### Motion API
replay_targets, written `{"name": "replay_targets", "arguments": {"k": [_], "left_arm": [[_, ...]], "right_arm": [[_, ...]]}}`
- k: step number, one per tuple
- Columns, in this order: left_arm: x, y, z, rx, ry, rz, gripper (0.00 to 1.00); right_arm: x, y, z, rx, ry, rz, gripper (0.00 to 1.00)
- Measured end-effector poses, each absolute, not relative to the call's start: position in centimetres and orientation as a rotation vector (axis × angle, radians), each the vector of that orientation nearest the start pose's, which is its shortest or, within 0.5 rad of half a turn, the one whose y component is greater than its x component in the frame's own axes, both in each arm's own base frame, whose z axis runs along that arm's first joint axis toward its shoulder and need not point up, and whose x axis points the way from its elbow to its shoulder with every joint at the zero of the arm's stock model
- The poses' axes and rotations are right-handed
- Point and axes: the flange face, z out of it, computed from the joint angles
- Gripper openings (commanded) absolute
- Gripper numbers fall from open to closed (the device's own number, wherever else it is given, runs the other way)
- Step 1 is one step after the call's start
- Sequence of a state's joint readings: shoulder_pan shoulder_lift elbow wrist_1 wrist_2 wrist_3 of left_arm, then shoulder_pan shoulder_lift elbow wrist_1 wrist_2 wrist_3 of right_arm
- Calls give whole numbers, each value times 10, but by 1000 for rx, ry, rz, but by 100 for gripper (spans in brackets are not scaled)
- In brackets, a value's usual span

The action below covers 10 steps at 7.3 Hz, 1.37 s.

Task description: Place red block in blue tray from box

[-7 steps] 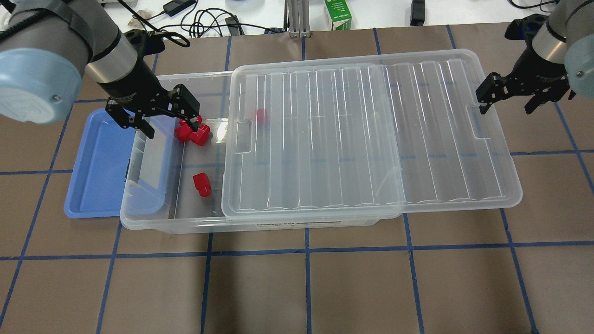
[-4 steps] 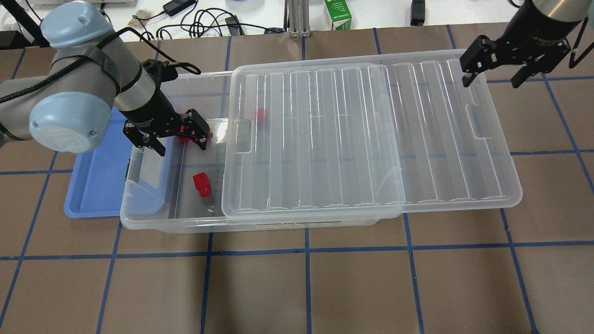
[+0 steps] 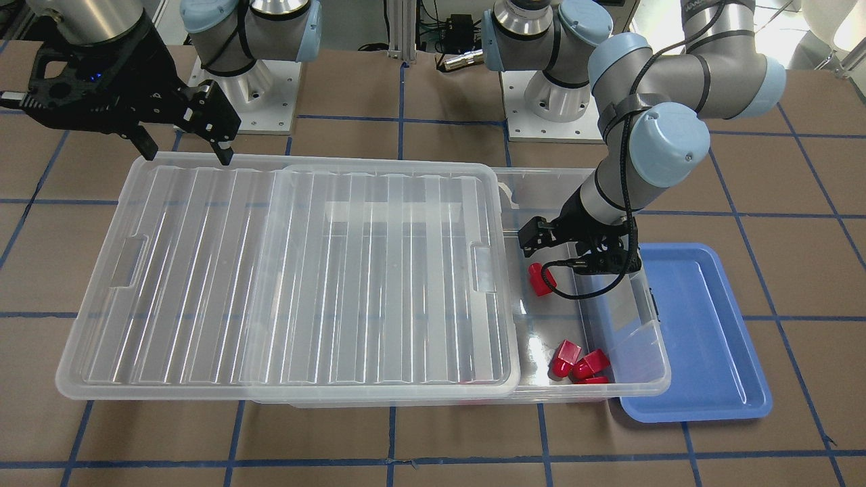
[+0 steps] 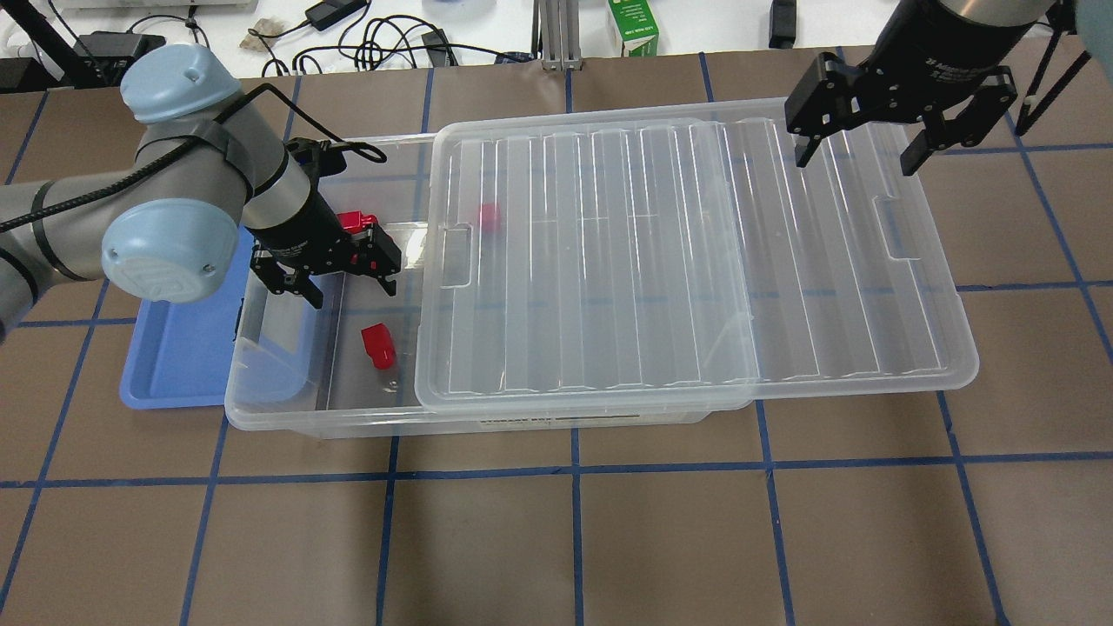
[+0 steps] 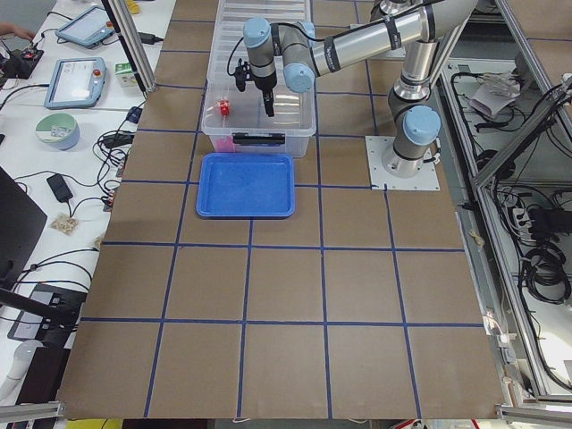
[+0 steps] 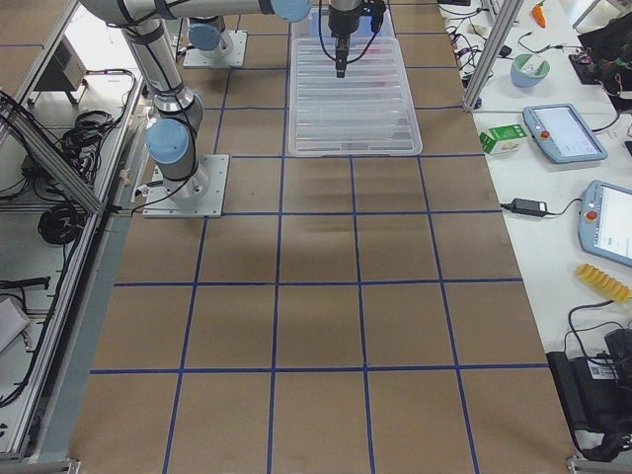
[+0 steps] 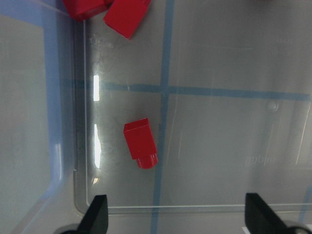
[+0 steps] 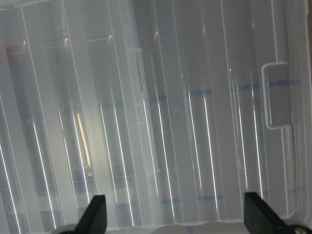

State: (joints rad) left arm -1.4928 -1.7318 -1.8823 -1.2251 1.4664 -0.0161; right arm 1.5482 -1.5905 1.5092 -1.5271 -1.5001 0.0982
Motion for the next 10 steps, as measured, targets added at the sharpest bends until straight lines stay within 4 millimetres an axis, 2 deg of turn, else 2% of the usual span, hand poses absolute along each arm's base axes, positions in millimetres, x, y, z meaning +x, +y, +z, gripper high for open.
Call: {"name": "replay_targets", "arguments": {"k": [3,7,8,9,10], "left_arm": [[-103,-507,249,-296,3203,241,100],[-99,-512,217,-321,3153,282,100],[-99,-516,212,-324,3153,267,94],[-99,-518,204,-343,3149,270,94],[-99,-519,195,-374,3140,290,87]], "right_arm": [[136,-486,525,186,3063,-63,100],[136,-486,524,169,3064,-61,100],[136,-486,524,167,3066,-61,100],[135,-487,523,166,3070,-60,100],[135,-487,523,166,3073,-59,100]]}}
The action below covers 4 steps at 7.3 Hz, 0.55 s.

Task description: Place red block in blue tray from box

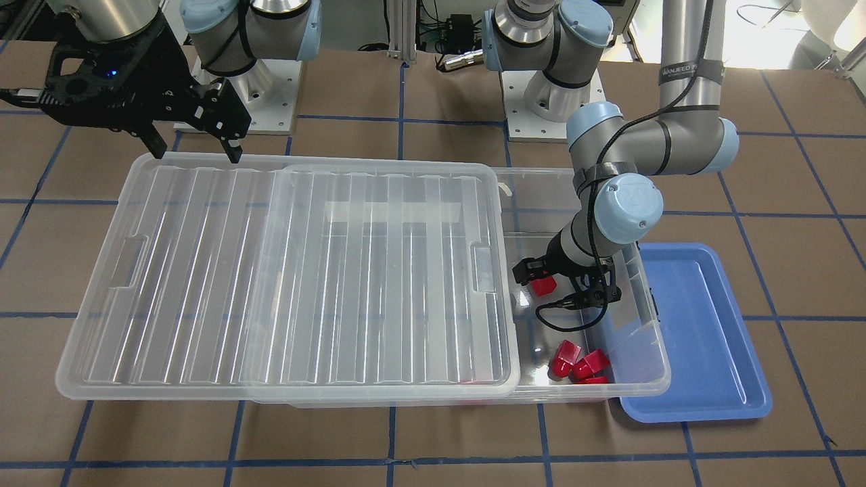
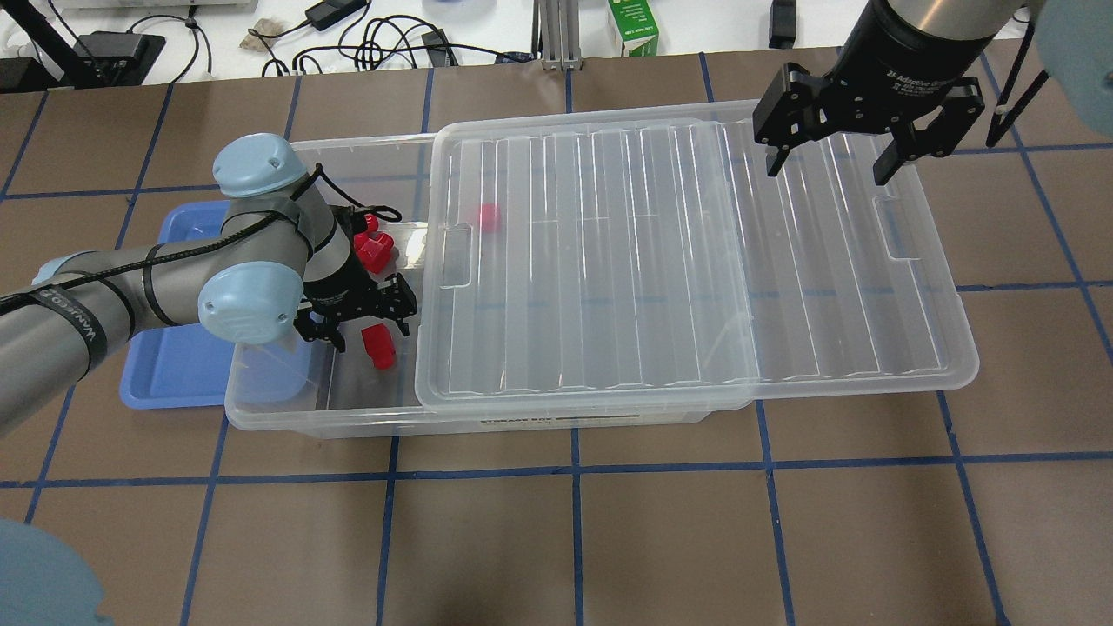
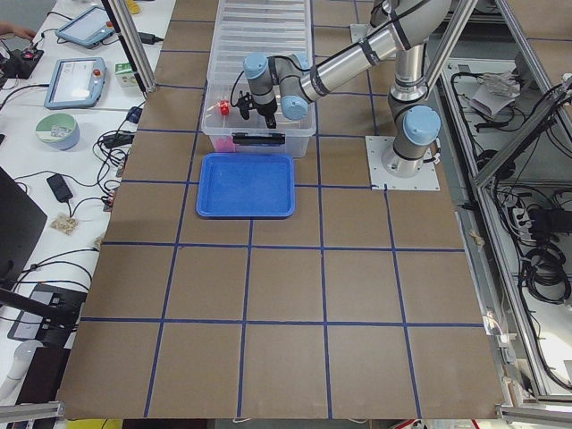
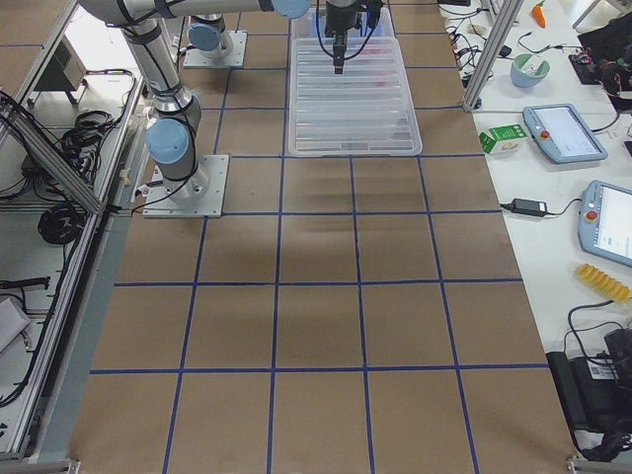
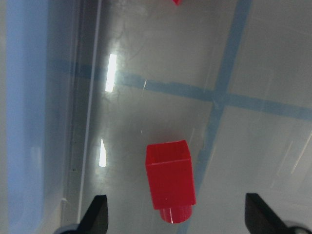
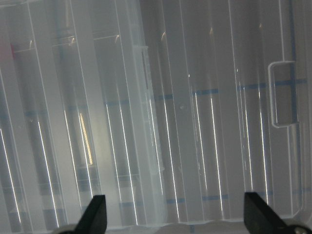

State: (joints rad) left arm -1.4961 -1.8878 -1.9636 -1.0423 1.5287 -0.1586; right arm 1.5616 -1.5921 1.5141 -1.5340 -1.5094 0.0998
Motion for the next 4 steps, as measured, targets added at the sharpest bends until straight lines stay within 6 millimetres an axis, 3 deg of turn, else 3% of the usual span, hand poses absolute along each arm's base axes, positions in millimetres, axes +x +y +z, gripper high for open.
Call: {"name": "replay_targets", "arguments": {"k": [1,3,4], "left_arm": [[-99,-518,187,-392,3134,312,63],[-99,-516,181,-401,3129,332,0],[-99,-516,182,-400,3130,329,0]], "right_arm": [[135,-487,522,165,3074,-58,100],[135,-488,523,162,3073,-74,100],[135,-489,524,160,3072,-86,100]]}}
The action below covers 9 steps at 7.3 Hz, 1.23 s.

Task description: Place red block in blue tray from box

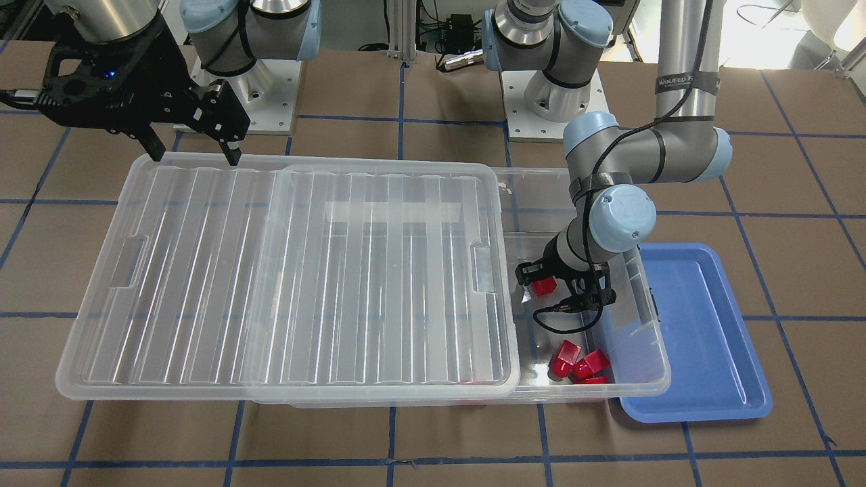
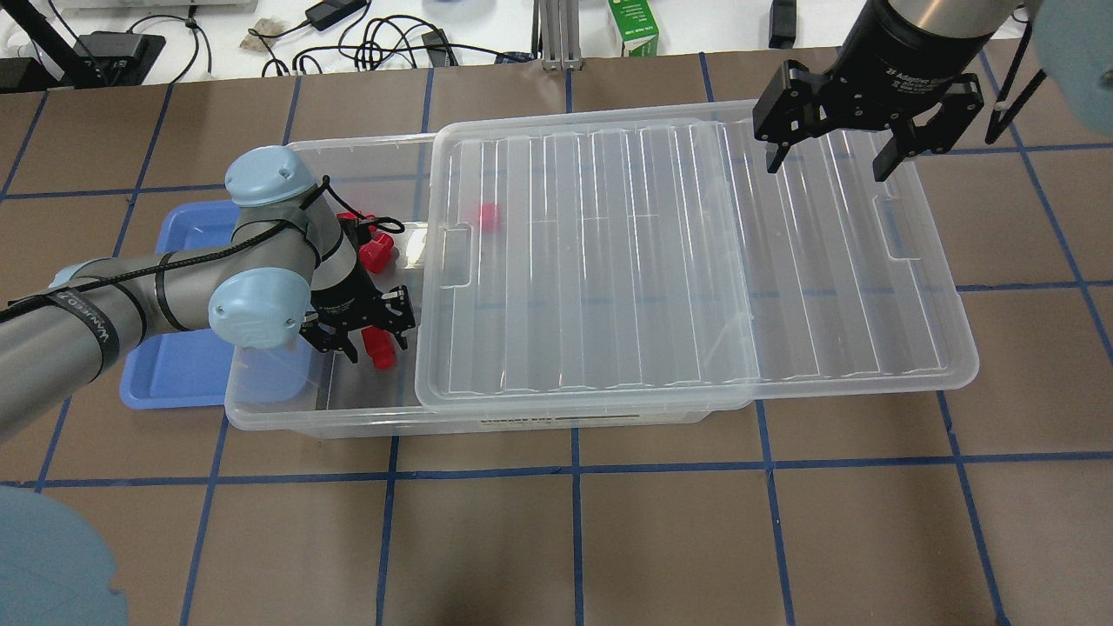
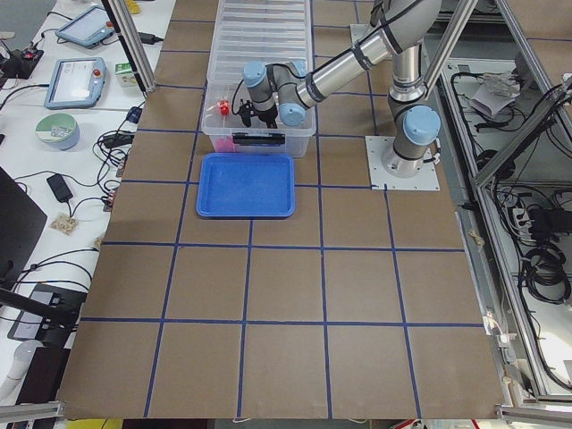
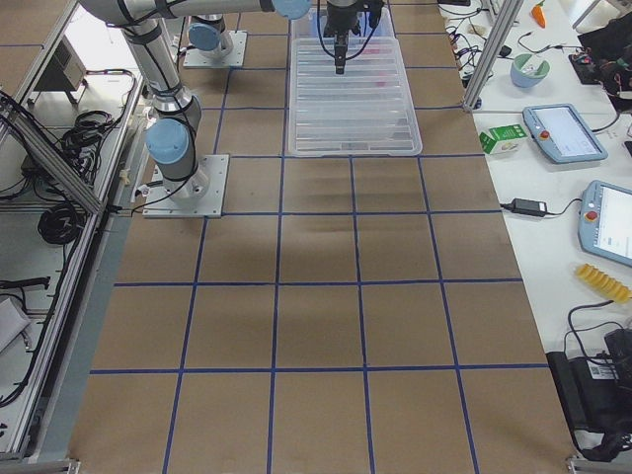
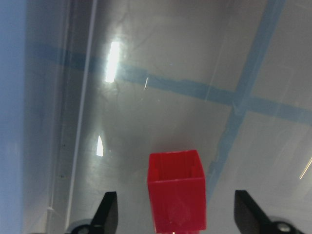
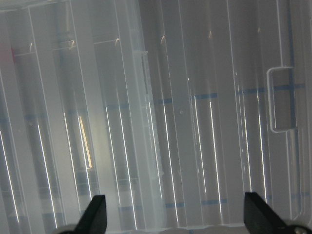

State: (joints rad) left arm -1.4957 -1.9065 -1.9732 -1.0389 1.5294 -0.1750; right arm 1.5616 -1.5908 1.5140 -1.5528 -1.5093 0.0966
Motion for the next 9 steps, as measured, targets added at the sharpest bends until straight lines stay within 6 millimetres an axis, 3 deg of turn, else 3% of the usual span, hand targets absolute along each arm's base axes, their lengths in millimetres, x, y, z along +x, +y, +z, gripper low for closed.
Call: {"name": "replay_targets", "arguments": {"k": [2,3,4,7,8,9], "left_arm": [[-98,-519,191,-390,3133,297,0],[-94,-525,208,-384,3127,253,0],[-91,-535,236,-378,3120,221,0],[-86,-562,367,-290,3127,229,0],[-76,-565,394,-205,3137,216,0],[-47,-570,405,-94,3150,208,0]], "right_arm": [[135,-490,525,158,3073,-94,100],[135,-490,525,158,3074,-95,100],[135,-490,525,158,3075,-95,100],[135,-489,525,159,3073,-96,100],[135,-488,526,162,3069,-99,100],[136,-488,526,162,3066,-99,100]]}}
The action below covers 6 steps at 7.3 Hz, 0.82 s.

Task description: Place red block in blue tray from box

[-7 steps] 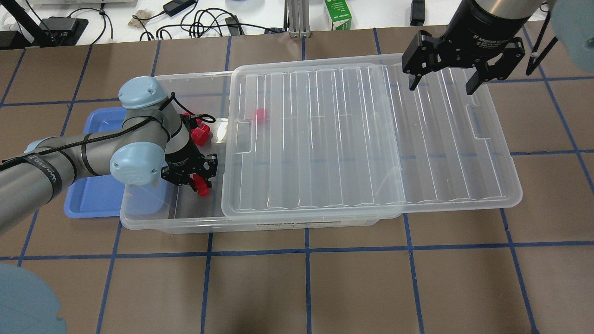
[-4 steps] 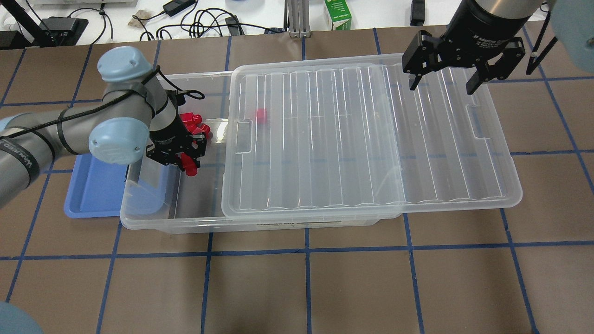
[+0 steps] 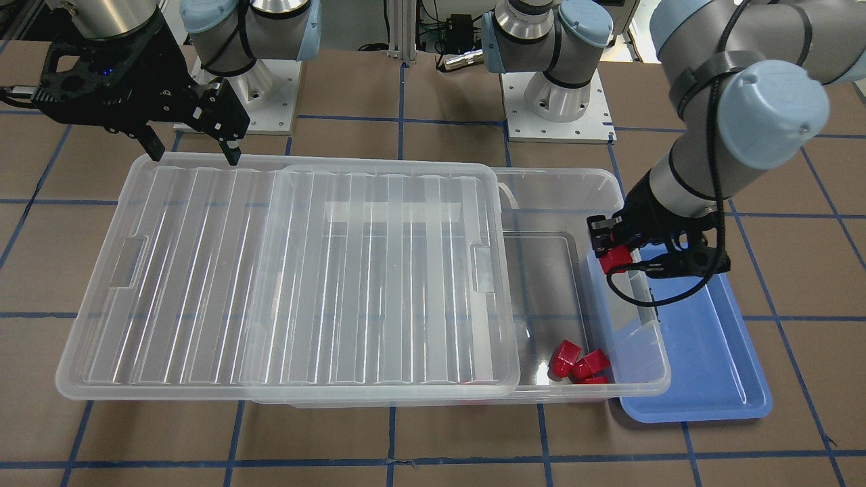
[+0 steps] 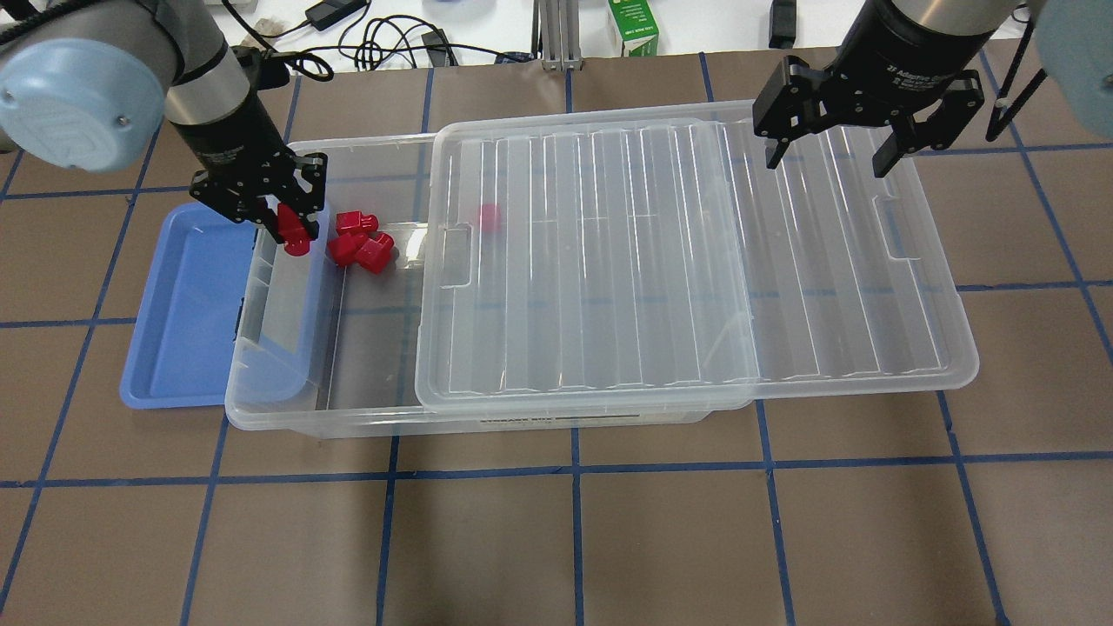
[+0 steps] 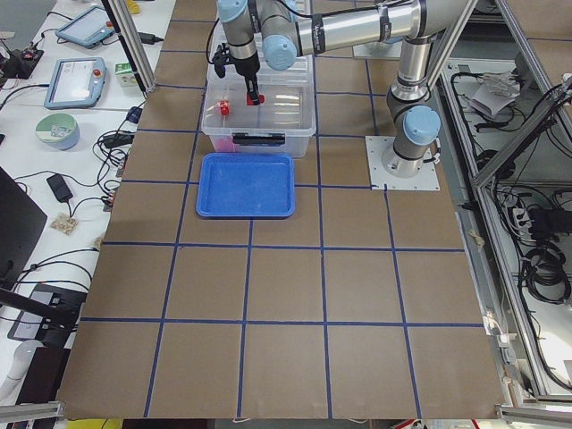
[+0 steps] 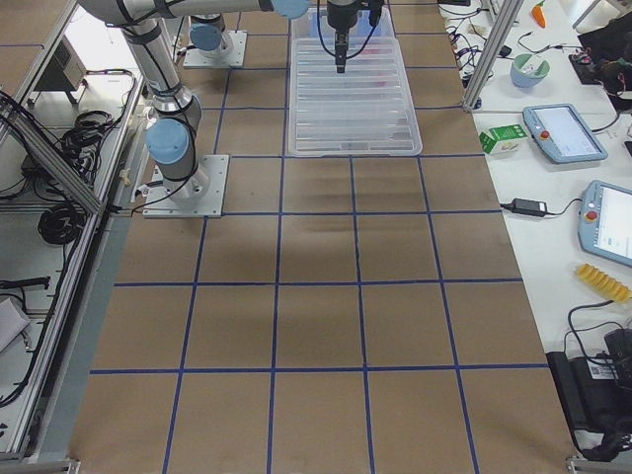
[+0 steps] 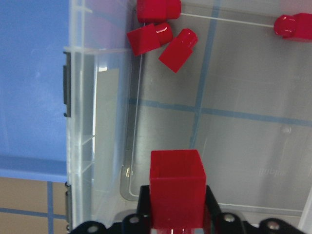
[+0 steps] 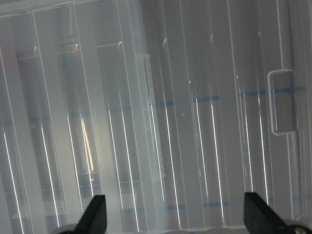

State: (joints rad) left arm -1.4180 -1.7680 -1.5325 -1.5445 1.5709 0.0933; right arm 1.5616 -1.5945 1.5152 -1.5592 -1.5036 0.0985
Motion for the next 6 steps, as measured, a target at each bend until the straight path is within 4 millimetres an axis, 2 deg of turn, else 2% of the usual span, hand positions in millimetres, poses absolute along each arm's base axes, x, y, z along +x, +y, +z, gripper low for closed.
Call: {"name": "replay_targets", "arguments": {"k": [1,2,3,4,5,6], "left_arm": [[0,-574,405,-1,3165,206,0],[52,-578,396,82,3180,200,0],[95,-581,378,159,3186,176,0],[125,-587,347,192,3182,140,0],[143,-593,307,192,3169,94,0],[151,-597,270,179,3162,72,0]], "right_arm": [[136,-489,526,160,3065,-98,100],[135,-490,525,154,3066,-96,100],[134,-490,524,130,3071,-94,100],[130,-491,524,92,3083,-95,100],[120,-494,526,68,3112,-103,100],[103,-499,527,30,3154,-111,100]]}}
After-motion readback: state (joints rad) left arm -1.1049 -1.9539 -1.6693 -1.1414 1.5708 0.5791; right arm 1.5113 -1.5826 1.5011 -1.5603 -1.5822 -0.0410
